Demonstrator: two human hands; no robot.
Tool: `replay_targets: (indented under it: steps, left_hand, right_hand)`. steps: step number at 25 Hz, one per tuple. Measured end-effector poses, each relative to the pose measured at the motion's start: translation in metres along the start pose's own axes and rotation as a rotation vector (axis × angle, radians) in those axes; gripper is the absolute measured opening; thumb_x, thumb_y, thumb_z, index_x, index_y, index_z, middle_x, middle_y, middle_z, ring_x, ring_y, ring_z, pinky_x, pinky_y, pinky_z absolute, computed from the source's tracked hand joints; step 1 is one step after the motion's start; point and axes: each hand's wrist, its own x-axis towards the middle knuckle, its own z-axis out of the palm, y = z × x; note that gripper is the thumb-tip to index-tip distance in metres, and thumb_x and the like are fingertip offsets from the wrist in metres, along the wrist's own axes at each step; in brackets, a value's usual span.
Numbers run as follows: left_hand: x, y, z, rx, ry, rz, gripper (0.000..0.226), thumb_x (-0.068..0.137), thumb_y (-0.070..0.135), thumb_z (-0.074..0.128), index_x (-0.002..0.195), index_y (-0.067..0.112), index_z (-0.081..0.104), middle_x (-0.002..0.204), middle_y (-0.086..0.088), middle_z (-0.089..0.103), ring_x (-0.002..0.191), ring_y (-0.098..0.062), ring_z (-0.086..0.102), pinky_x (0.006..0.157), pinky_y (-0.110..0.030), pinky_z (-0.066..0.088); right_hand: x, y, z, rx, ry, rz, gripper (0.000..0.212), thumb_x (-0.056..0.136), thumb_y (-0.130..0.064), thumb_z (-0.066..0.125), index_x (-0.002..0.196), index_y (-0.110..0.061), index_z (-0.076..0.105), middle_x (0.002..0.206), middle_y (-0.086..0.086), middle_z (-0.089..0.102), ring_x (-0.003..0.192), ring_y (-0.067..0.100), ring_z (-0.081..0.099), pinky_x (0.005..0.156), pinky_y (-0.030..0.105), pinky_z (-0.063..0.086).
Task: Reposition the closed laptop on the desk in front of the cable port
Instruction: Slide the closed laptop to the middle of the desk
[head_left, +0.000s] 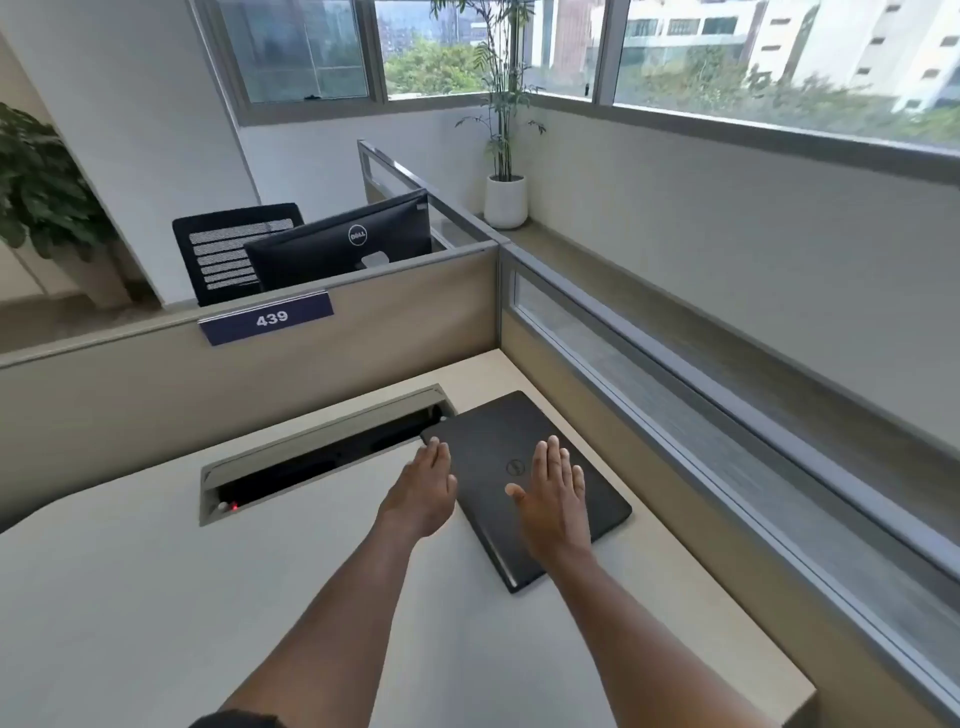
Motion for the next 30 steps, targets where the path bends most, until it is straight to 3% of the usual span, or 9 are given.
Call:
replay_targets:
  steps: [7, 15, 18, 21, 25, 30]
  left_hand:
    - [0.028, 0.001, 0.035, 0.082, -0.140, 0.012, 0.055, 0.101, 0.016, 0.029, 0.154, 0.002, 0.021, 0.165, -0.017, 0.015, 0.153, -0.028, 0.014, 0.121, -0.043, 0.025]
    - [0.061, 0.000, 0.065, 0.109, -0.147, 0.007, 0.054, 0.101, 0.017, 0.032, 0.151, -0.001, 0.024, 0.163, -0.020, 0.019, 0.151, -0.031, 0.020, 0.117, -0.043, 0.032]
    - [0.076, -0.001, 0.069, 0.118, -0.160, 0.000, 0.055, 0.102, 0.021, 0.034, 0.151, 0.000, 0.024, 0.163, -0.020, 0.018, 0.151, -0.033, 0.019, 0.117, -0.043, 0.032]
    - [0.095, 0.002, 0.068, 0.143, -0.182, 0.007, 0.056, 0.102, 0.025, 0.036, 0.151, 0.001, 0.026, 0.164, -0.018, 0.017, 0.151, -0.033, 0.019, 0.119, -0.044, 0.030]
    - [0.128, 0.004, 0.058, 0.153, -0.190, 0.010, 0.057, 0.100, 0.027, 0.042, 0.150, 0.003, 0.030, 0.165, -0.016, 0.016, 0.152, -0.033, 0.018, 0.121, -0.046, 0.027]
    - [0.161, -0.003, 0.049, 0.162, -0.213, -0.014, 0.059, 0.098, 0.027, 0.046, 0.150, 0.002, 0.030, 0.163, -0.017, 0.018, 0.150, -0.035, 0.023, 0.120, -0.047, 0.028]
  right_hand:
    - [-0.004, 0.035, 0.022, 0.058, -0.069, 0.161, 0.076, 0.101, -0.046, 0.040, 0.159, -0.010, 0.007, 0.169, 0.010, 0.002, 0.156, 0.029, 0.002, 0.126, 0.044, 0.004]
    - [0.013, 0.064, 0.032, 0.056, -0.117, 0.243, 0.076, 0.101, -0.044, 0.041, 0.159, -0.008, 0.007, 0.169, 0.012, 0.007, 0.156, 0.030, 0.005, 0.126, 0.044, 0.006]
    - [0.018, 0.067, 0.031, 0.024, -0.111, 0.311, 0.071, 0.100, -0.042, 0.045, 0.156, -0.005, 0.020, 0.164, 0.015, 0.023, 0.151, 0.032, 0.022, 0.123, 0.044, 0.019]
    - [0.013, 0.065, 0.032, -0.043, 0.052, 0.461, 0.045, 0.096, -0.038, 0.055, 0.130, -0.008, 0.049, 0.131, 0.014, 0.055, 0.121, 0.030, 0.052, 0.099, 0.041, 0.045]
    - [0.003, 0.059, 0.039, 0.187, 0.052, 0.844, 0.053, 0.093, -0.033, 0.060, 0.132, 0.000, 0.042, 0.129, 0.019, 0.051, 0.117, 0.037, 0.055, 0.090, 0.045, 0.050]
    - [0.007, 0.055, 0.044, 0.414, 0.066, 1.036, 0.050, 0.094, -0.031, 0.059, 0.128, 0.003, 0.042, 0.131, 0.022, 0.050, 0.118, 0.044, 0.057, 0.089, 0.046, 0.049]
